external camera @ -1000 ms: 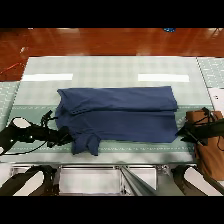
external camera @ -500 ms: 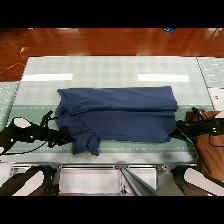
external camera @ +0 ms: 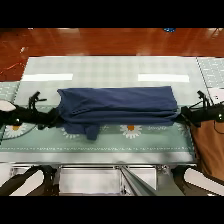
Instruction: Fold the shirts.
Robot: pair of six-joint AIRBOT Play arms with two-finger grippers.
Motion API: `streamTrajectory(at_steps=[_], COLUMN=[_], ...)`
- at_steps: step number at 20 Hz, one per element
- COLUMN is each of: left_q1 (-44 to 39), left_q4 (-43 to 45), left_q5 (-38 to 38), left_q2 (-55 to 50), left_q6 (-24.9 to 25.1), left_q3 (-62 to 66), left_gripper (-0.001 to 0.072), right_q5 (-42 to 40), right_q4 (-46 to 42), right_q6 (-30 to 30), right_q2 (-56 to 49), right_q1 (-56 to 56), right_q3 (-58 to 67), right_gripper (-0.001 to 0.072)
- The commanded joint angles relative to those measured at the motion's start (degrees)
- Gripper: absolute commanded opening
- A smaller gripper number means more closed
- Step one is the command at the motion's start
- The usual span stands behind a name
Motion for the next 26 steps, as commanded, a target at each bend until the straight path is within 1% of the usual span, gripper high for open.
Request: streamTrajectory(at_steps=[1,4,8,12,16,18,19,20,21,23,24,26], left_q1=[-0.66,-3.15,-5.95,-6.14,-6.82,-7.30,-7.48,-7.63,-7.37,-5.01,-3.37,0.37], left_q4=[-0.24,-0.24,-0.24,-0.22,-0.26,-0.24,-0.22,-0.20,0.11,1.57,2.93,6.71], left_q5=[-0.79,-0.72,-0.76,-0.79,-1.20,0.33,0.46,0.13,-0.37,-4.94,-7.76,-12.24], left_q2=[-6.54,-15.45,-25.14,-32.17,-37.00,-38.42,-38.88,-39.10,-39.01,-38.82,-38.12,-34.86], left_q6=[-0.04,-1.60,-2.38,-6.12,-6.71,-6.03,-6.08,-6.05,-6.03,-6.05,-6.12,-6.75], left_q3=[10.51,19.74,30.34,39.28,44.24,44.44,44.44,44.44,44.65,47.12,48.15,48.41], left_gripper=[0.0022,0.0022,0.0022,0.0022,0.0022,0.0029,0.0148,0.0430,0.0508,0.0507,0.0507,0.0507], right_q5=[0.24,-2.54,-5.22,-6.43,-7.02,-8.41,-9.18,-9.75,-9.92,-7.21,-4.59,-1.22], right_q4=[6.32,7.50,9.38,12.41,14.03,15.13,15.45,15.50,15.28,15.26,15.15,14.67], right_q6=[-1.55,-0.20,1.36,1.29,1.18,0.98,1.03,1.01,0.81,0.94,1.14,1.73], right_q2=[-3.65,-7.30,-12.15,-17.18,-21.53,-22.91,-23.54,-23.89,-23.85,-23.82,-23.82,-23.50], right_q1=[2.38,5.01,5.68,5.70,5.70,5.70,5.70,5.70,5.62,3.65,1.92,-2.45], right_q3=[7.19,13.33,20.06,24.46,26.97,27.02,27.02,27.04,27.21,29.97,32.26,35.69], right_gripper=[0.0025,0.0025,0.0025,0.0025,0.0025,0.0028,0.0164,0.0394,0.0406,0.0406,0.0406,0.0406])
